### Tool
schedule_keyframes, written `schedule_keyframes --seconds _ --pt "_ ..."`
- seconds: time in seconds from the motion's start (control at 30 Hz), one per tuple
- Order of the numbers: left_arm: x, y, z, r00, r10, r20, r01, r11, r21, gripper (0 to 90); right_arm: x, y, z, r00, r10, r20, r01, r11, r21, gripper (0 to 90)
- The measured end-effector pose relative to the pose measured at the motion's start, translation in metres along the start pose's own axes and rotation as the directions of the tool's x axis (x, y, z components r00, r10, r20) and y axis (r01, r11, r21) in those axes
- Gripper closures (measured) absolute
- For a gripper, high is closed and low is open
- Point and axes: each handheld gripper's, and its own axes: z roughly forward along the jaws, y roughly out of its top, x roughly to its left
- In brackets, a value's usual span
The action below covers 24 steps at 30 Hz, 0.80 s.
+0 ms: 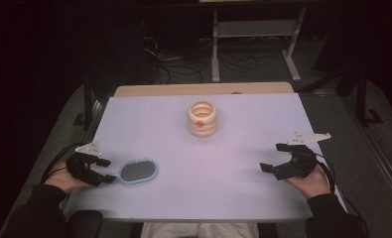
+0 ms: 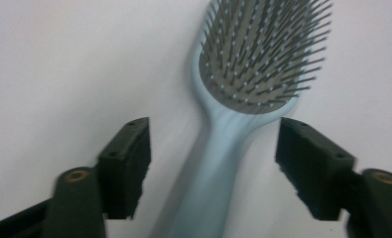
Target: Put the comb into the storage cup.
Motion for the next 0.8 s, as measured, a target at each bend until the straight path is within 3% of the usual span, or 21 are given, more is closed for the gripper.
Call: schedule_keyframes --seconds 0.1,0.17,0.4,0.57,0.8 --pt "-0.001 0.0 0.005 0.9999 0.01 -0.012 -0.01 0.9994 0.033 19.9 0.0 0.0 0.0 1.0 0.001 -0.002 -0.001 1.0 0.0 0.0" --pt "0.0 0.0 0.008 0.9999 0.01 0.006 -0.01 0.9989 0.047 15.5 0.0 0.0 0.0 1.0 -0.001 -0.003 0.001 1.0 0.002 0.0" --pt "-0.003 0.0 0.018 0.9982 0.059 -0.011 -0.057 0.9925 0.108 14.8 -0.001 0.0 0.0 1.0 0.004 -0.001 -0.004 1.0 0.003 0.0" --pt "-0.004 0.003 0.021 0.9962 0.084 0.025 -0.086 0.9898 0.113 28.6 -0.001 0.0 0.001 1.0 0.005 0.0 -0.005 1.0 0.007 0.0" --pt "-0.006 0.009 0.023 0.9934 0.113 0.017 -0.115 0.9854 0.126 46.1 -0.001 -0.001 0.001 1.0 0.004 -0.001 -0.004 1.0 0.007 0.0"
